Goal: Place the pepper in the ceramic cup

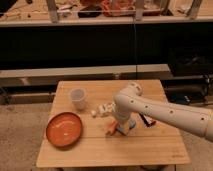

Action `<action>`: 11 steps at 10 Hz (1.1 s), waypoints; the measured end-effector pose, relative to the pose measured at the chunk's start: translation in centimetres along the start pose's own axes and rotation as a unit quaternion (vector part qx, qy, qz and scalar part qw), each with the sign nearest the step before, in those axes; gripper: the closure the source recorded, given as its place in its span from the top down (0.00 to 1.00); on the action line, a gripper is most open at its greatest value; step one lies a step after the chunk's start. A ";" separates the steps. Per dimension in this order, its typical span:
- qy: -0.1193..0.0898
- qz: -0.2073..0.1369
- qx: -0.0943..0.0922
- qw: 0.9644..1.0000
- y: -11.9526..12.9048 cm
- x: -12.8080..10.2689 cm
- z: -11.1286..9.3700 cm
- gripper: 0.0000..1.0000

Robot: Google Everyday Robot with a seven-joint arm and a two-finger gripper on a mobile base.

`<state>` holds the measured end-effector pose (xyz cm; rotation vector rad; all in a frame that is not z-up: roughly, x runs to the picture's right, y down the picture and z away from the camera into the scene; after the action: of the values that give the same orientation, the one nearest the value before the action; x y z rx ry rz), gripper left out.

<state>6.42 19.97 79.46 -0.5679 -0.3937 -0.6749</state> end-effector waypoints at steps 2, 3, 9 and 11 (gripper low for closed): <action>-0.001 -0.005 -0.001 1.000 0.7 0.4 0.9 0.80; -0.003 -0.011 -0.002 1.000 0.9 0.3 1.1 0.80; -0.006 -0.048 -0.012 0.999 2.3 0.1 2.8 0.80; -0.006 -0.052 -0.015 0.999 2.5 0.0 3.1 0.80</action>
<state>7.67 23.45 80.97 -0.5821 -0.4264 -0.7779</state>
